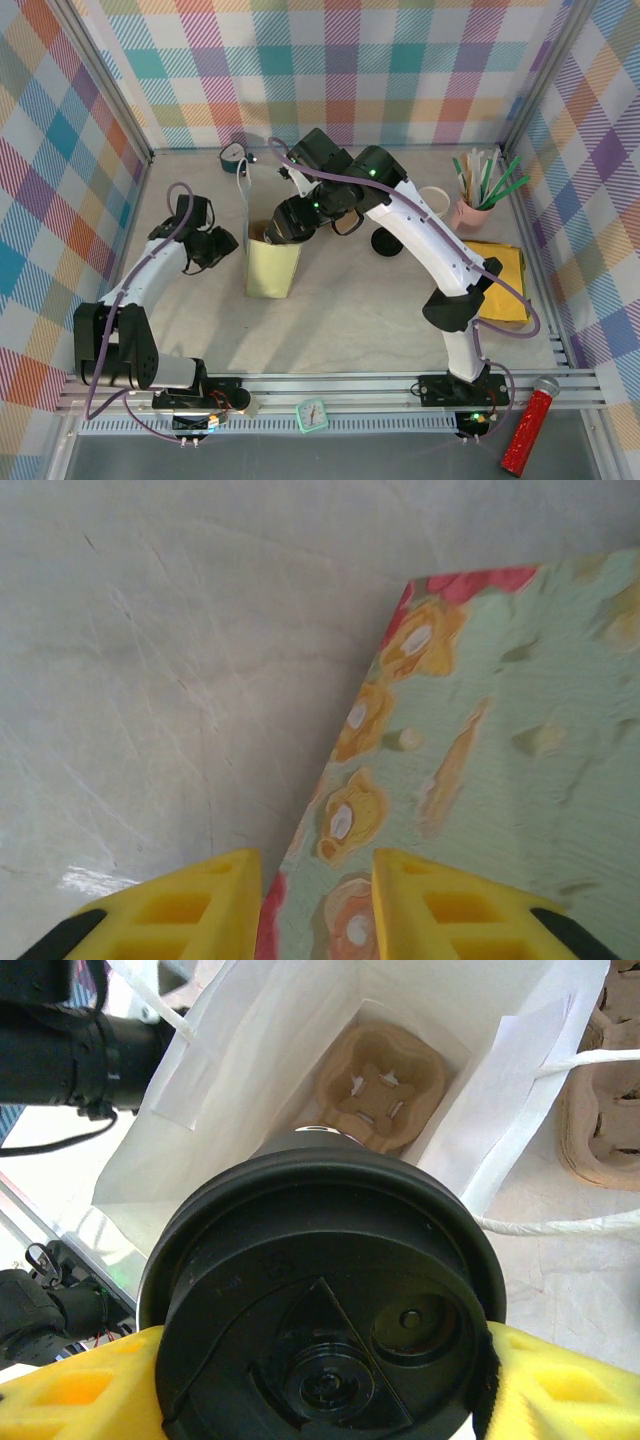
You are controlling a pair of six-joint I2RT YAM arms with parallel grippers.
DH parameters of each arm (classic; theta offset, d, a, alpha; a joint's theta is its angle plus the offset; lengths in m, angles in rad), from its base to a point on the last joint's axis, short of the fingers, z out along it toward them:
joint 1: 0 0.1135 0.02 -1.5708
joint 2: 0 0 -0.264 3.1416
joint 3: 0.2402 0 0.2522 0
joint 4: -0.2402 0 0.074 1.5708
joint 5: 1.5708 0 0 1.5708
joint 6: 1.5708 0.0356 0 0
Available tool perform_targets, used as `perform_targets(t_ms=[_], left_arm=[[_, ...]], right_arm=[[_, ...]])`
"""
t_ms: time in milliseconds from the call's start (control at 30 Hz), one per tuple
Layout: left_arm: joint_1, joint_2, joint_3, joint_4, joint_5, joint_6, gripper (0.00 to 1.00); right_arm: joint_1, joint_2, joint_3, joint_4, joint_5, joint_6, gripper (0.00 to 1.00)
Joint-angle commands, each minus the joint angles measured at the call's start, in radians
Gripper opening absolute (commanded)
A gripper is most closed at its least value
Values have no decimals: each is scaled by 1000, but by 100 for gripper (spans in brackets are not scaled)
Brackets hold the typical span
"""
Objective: Pack the takeout coffee
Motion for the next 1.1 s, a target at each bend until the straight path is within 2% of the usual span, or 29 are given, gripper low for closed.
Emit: perform_targets(t_ms=[0, 400, 633, 1067], left_arm=[[-55, -12, -34, 79, 44, -52, 33], [-215, -56, -45, 116, 8, -175, 33], [-299, -40, -39, 158, -19, -237, 32], [-436, 4, -20, 204, -55, -296, 32]], right_arm=[[9, -10, 31, -32, 2, -26, 66], [9, -30, 21, -107, 58, -42, 67], [8, -88, -54, -128, 93, -62, 67], [5, -127, -67, -177, 145, -77, 67]])
